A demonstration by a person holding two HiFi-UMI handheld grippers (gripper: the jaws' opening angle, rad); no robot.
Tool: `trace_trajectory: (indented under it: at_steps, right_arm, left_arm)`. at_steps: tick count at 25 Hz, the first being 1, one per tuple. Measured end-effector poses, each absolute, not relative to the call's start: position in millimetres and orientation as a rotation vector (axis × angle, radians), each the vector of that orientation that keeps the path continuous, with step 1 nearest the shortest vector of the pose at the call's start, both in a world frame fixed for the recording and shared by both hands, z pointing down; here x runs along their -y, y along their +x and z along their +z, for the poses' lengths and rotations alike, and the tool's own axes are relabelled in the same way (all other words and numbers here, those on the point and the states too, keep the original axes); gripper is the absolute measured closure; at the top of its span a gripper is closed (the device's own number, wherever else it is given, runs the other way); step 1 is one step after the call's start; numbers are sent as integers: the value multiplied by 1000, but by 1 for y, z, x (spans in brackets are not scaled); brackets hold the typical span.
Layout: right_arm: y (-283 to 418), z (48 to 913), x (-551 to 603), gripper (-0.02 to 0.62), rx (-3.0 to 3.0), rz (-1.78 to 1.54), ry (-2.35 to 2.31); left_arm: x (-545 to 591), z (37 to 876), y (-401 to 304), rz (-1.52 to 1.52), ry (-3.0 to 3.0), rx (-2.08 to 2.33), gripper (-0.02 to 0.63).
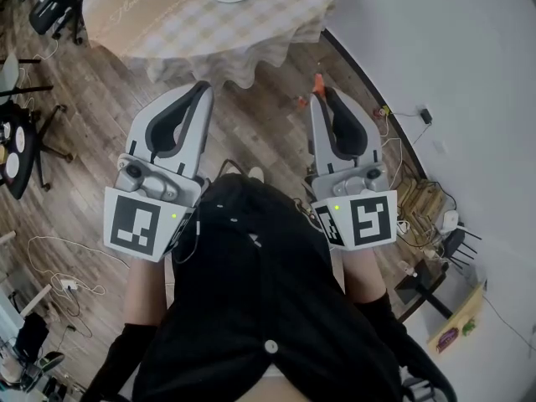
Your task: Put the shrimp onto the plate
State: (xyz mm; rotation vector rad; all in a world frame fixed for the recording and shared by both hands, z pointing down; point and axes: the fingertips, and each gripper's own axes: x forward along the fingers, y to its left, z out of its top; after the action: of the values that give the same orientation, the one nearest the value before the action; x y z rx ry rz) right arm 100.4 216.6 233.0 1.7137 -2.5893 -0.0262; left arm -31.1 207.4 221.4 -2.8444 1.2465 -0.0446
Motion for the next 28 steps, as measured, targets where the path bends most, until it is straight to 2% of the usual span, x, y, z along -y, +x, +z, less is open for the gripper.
trace_trajectory:
  at_steps: [28]
  right_arm:
    - [142, 220, -228, 546, 2675, -151, 1604]
  left_arm:
    - [-226, 197, 16, 23, -2741, -1335, 604]
